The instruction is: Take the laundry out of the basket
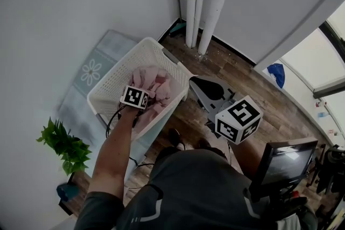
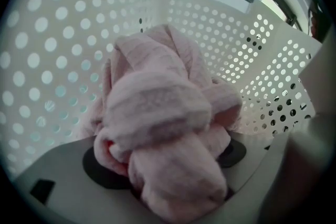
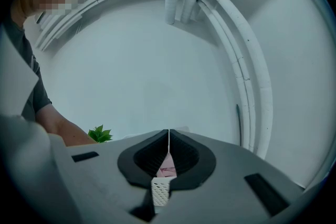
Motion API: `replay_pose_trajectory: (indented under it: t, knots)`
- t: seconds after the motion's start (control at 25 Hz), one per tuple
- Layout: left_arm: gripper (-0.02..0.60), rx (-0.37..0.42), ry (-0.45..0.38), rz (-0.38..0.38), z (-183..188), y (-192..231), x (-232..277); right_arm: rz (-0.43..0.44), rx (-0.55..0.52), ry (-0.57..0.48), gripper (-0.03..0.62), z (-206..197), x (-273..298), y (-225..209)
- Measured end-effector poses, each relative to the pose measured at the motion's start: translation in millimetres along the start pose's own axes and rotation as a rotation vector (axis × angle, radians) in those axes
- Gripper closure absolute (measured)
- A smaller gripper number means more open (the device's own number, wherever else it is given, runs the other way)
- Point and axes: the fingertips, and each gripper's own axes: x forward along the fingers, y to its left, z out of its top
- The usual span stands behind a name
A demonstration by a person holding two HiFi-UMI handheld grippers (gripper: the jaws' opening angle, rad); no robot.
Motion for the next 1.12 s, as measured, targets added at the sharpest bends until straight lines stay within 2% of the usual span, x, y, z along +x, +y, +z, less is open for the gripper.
replay_pose_trajectory:
  t: [0.12,0.36,0.52,0.72,0.88,1.12]
  knots:
    - [0.212,0.029,-0.017,0.015,3,-2,-3,-0.004,-0.007,-0.015,0.574,5,-7,-1]
    - [0.287,0.036,-0.037,0.042,6,-4,-12,-0.024,-0.001,-0.049,0.574,13,-28,-9]
    - [0.291,0.067,-0.078,0.060,12,-4,-25,-0.006,-0.002,-0.075,0.574,22,-37,-7]
    - [0.290,0.047,-0.157,0.063,25,-9,-46,0.003,-0.003,-0.092,0.574,28,-51,-14]
    - [0.290,-0.012,-0.215,0.087,25,0,-61,0.026,-0.020,-0.090,0.574,27,-53,-7]
    - [0.290,-0.094,-0.356,0.116,36,9,-103,0.057,-0.033,-0.109,0.574,36,-58,-6]
